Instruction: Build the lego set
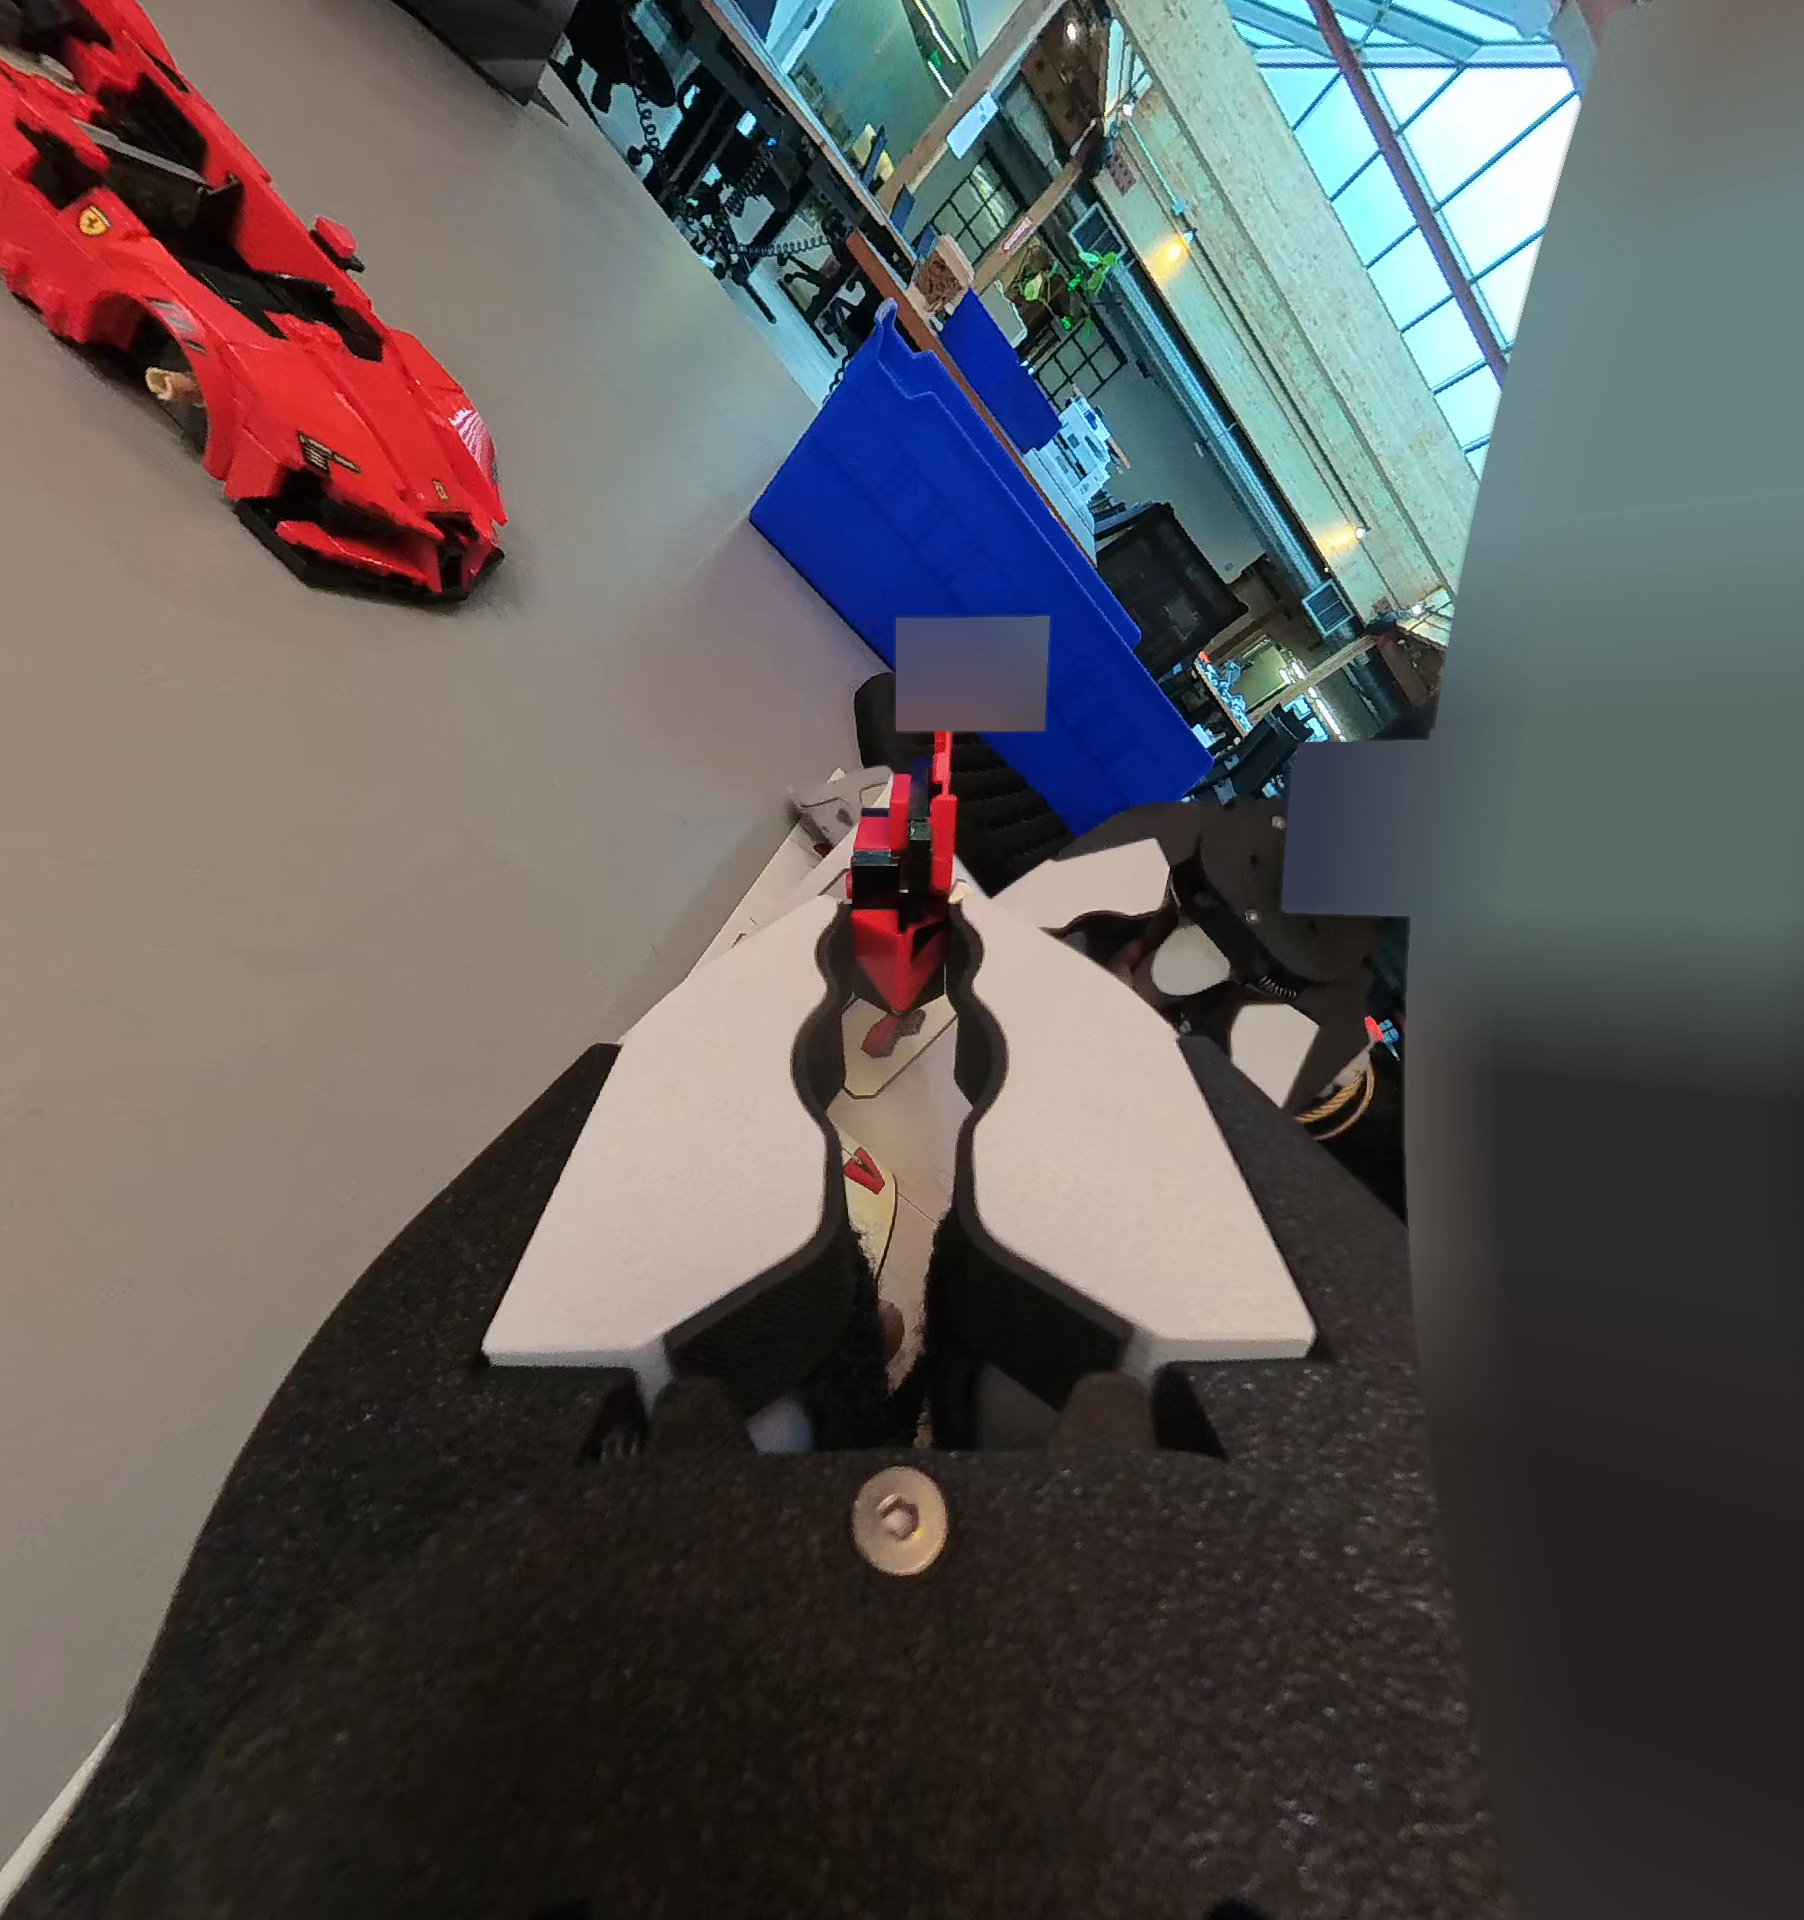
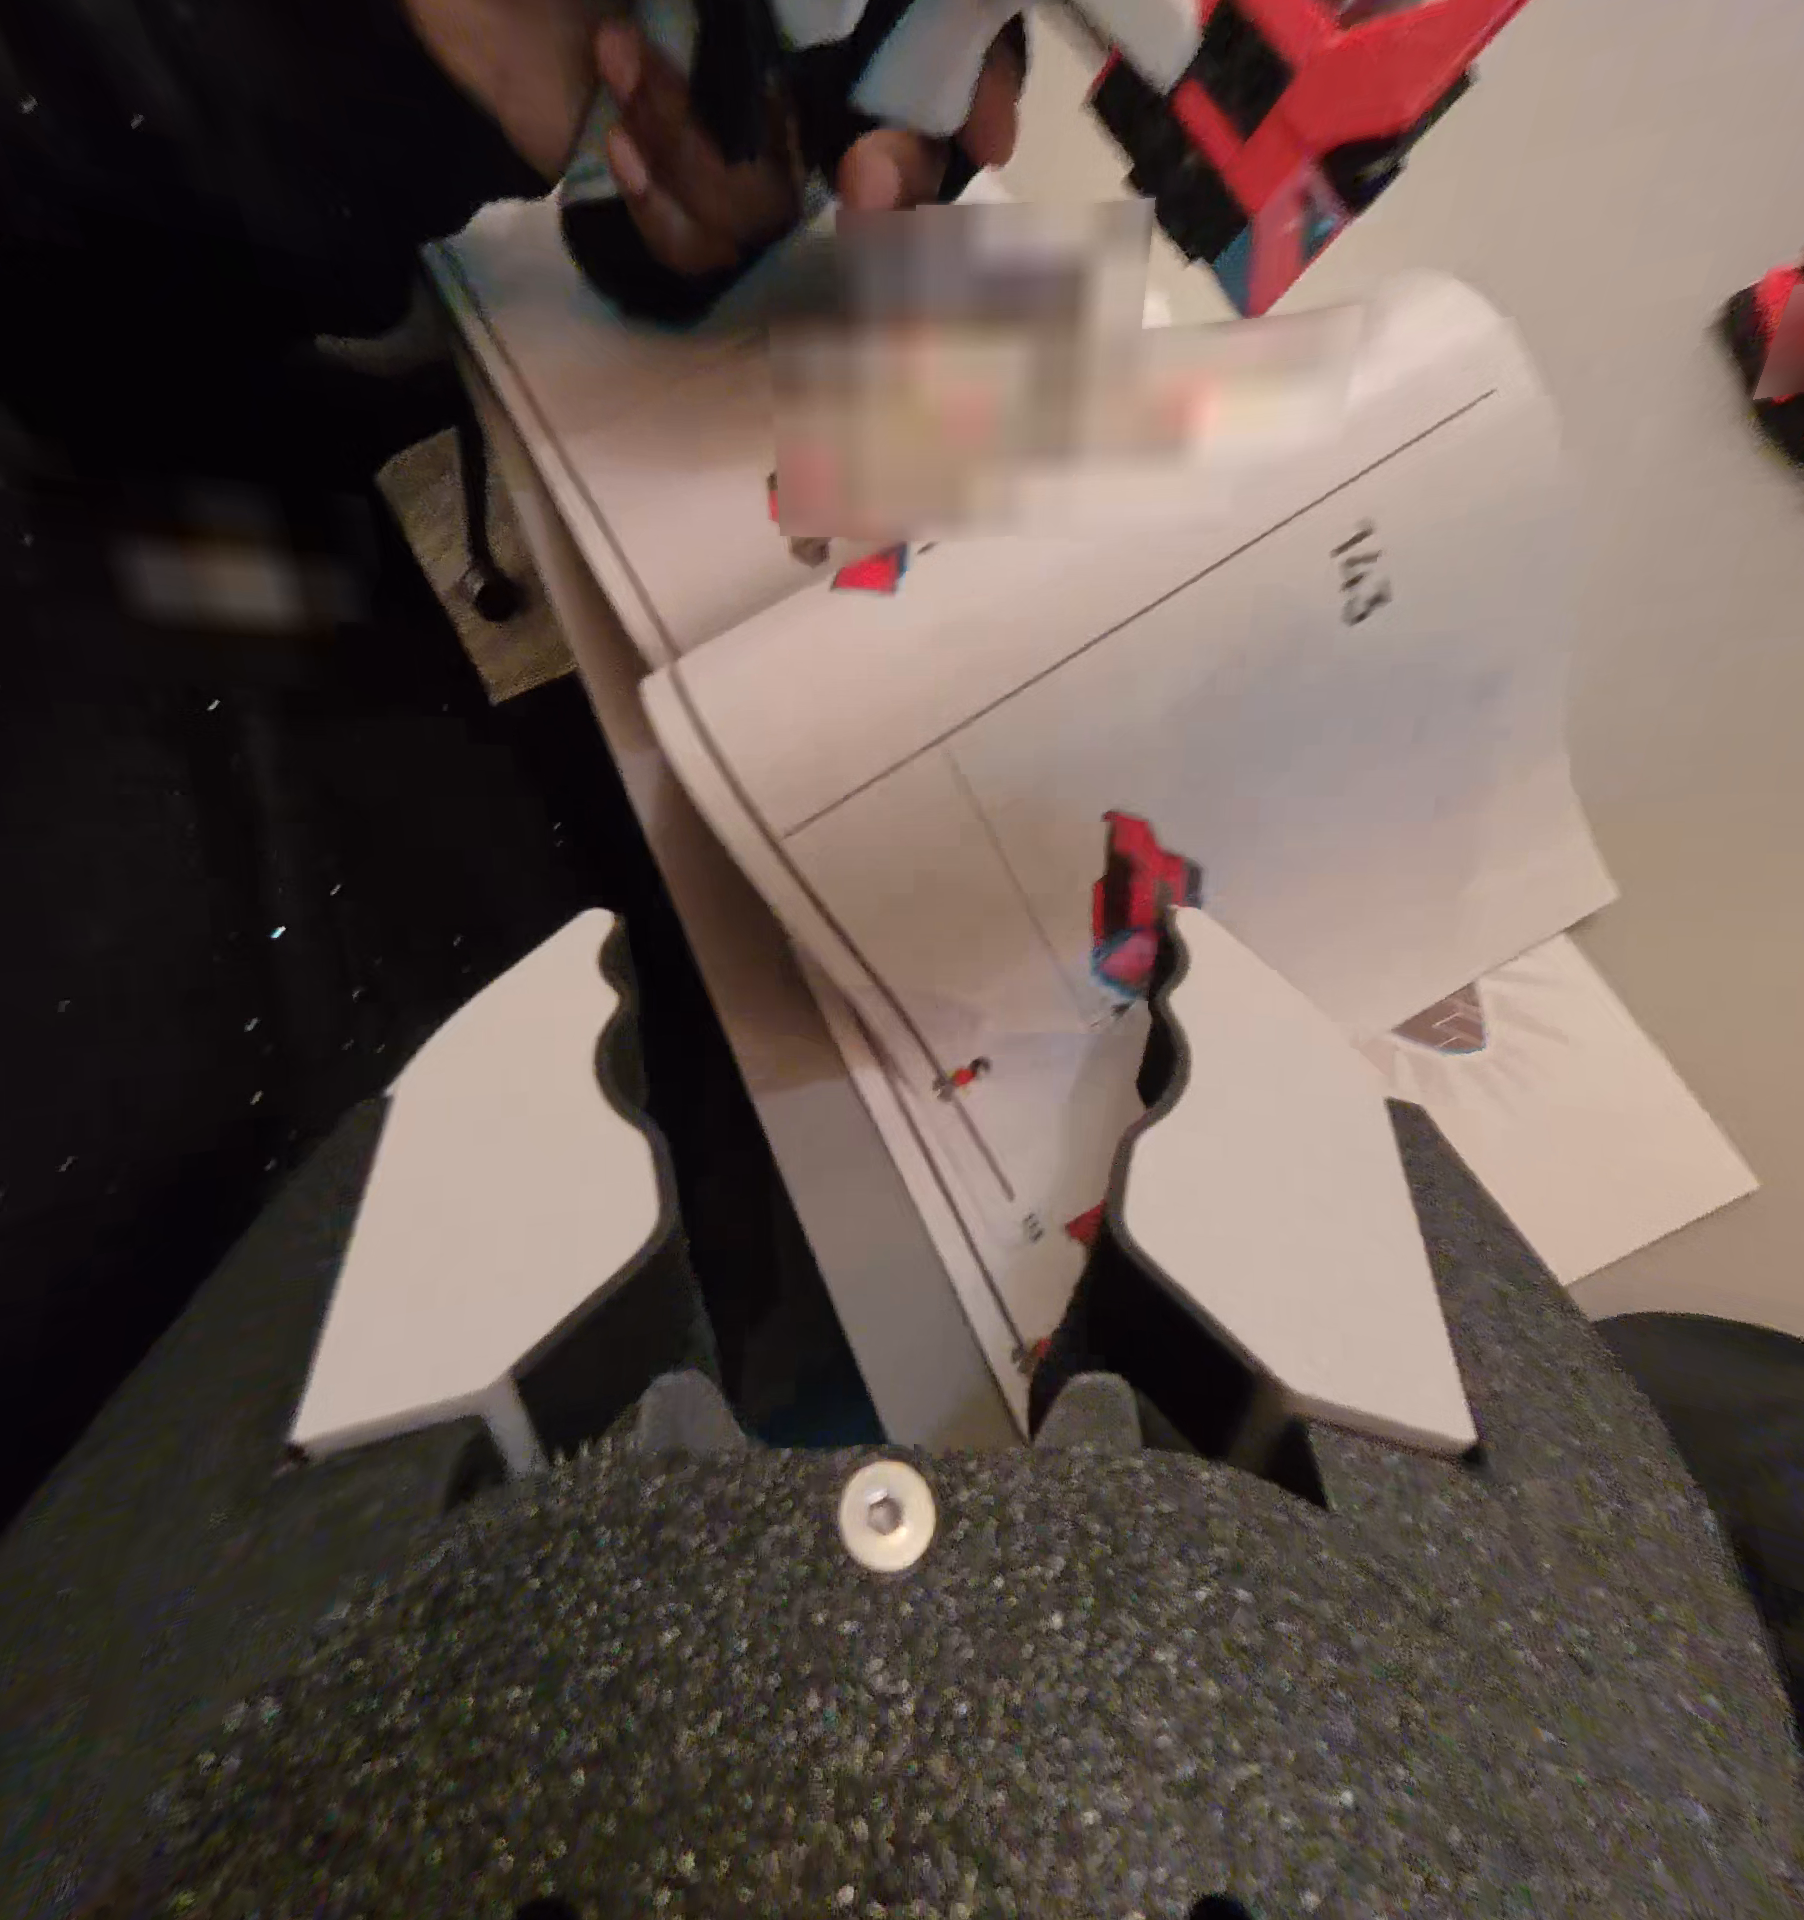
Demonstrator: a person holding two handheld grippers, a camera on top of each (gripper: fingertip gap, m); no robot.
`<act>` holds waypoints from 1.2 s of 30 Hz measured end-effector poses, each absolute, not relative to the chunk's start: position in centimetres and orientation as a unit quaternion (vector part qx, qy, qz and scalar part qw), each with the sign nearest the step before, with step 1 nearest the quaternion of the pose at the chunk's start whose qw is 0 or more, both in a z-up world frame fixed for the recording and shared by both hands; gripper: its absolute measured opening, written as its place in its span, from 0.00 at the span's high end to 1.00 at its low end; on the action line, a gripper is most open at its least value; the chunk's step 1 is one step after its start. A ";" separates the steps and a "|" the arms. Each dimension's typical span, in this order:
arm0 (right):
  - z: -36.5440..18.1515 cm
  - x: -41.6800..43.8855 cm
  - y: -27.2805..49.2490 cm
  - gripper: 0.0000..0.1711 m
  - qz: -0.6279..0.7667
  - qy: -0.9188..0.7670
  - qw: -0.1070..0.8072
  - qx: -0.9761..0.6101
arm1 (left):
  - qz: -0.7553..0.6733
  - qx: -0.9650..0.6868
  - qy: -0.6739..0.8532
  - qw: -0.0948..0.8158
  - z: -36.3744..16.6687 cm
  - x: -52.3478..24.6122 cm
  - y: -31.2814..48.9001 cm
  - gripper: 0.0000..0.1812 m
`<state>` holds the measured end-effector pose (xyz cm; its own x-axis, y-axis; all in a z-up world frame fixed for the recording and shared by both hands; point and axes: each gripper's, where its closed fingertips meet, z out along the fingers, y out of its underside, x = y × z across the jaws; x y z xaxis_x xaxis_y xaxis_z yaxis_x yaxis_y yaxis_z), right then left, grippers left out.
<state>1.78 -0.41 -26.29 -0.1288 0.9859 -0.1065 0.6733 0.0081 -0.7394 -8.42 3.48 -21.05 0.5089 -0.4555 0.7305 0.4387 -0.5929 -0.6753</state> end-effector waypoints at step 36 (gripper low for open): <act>-25.2 -6.7 -0.7 1.00 0.317 -0.809 0.276 -0.411 | -0.312 -0.729 -0.024 0.610 -15.0 -18.7 -5.5 0.91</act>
